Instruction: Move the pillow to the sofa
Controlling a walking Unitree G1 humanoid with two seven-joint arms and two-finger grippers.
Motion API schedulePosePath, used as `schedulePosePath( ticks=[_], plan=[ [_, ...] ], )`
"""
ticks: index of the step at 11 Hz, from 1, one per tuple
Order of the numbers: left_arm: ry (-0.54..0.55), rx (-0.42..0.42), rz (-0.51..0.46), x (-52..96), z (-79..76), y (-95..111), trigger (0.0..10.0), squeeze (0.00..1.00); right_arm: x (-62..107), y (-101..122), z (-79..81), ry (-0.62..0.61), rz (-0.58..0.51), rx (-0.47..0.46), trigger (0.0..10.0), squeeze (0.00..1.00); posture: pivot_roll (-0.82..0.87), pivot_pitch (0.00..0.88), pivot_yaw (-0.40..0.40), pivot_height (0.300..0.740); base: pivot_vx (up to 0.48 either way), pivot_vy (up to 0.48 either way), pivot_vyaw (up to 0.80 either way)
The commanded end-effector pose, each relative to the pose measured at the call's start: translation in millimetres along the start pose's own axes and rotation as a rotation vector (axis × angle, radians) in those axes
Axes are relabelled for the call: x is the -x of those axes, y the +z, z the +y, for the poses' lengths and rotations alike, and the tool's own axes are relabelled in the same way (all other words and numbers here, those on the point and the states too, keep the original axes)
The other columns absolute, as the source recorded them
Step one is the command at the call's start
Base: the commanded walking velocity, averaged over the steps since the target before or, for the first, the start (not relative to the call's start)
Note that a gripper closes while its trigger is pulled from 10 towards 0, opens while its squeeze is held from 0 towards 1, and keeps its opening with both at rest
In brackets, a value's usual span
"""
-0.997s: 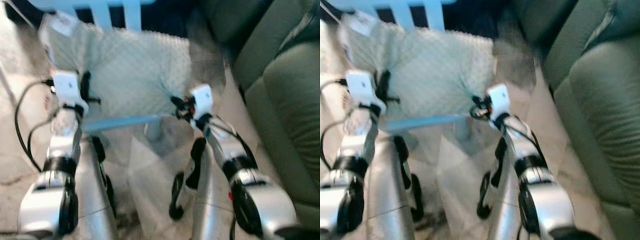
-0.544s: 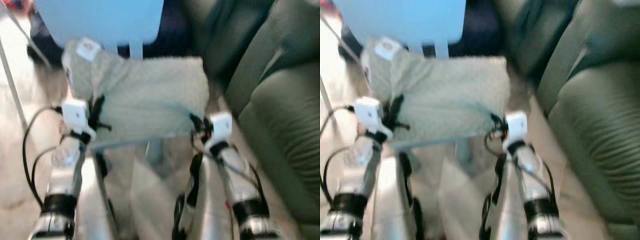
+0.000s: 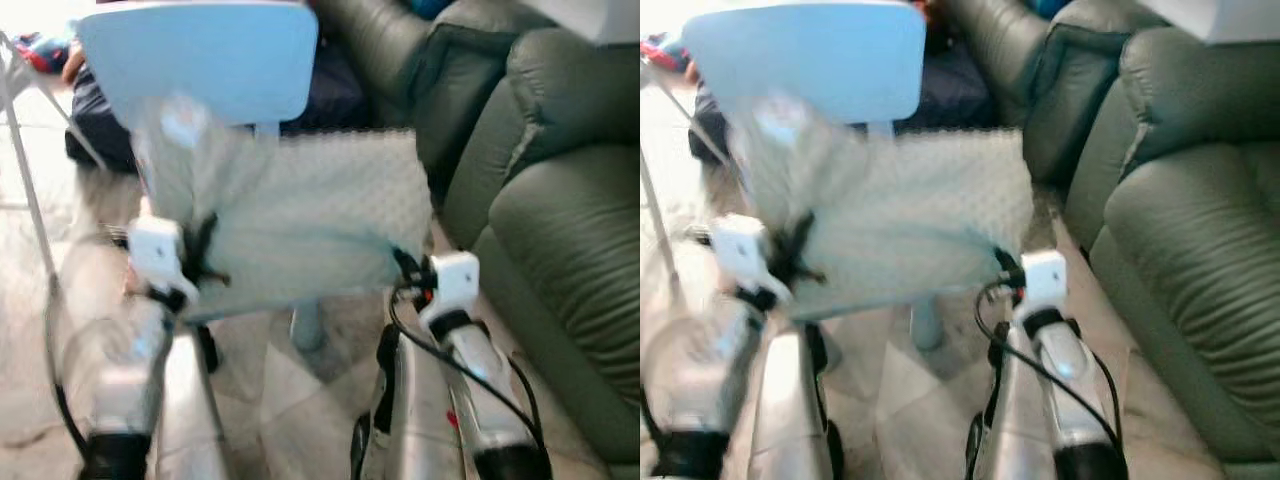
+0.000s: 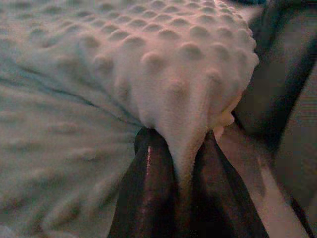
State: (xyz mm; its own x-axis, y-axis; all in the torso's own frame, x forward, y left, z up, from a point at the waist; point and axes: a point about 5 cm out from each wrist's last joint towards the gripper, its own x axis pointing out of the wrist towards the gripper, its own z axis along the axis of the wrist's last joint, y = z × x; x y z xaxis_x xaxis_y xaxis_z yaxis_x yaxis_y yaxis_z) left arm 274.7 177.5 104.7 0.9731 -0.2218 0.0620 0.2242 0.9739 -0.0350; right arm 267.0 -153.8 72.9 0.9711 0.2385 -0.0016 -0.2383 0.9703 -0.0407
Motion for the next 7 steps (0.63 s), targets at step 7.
schedulePosePath(
  ticks=[7],
  plan=[
    [0.006, 0.006, 0.065, -7.4, -1.5, -2.5, 10.0, 0.00, -0.8, 16.0, -10.8, -0.059, -0.002, -0.013, 10.0, 0.00, -0.03, 0.039, -0.059, 0.531, 0.000, 0.000, 0.00]
  ],
)
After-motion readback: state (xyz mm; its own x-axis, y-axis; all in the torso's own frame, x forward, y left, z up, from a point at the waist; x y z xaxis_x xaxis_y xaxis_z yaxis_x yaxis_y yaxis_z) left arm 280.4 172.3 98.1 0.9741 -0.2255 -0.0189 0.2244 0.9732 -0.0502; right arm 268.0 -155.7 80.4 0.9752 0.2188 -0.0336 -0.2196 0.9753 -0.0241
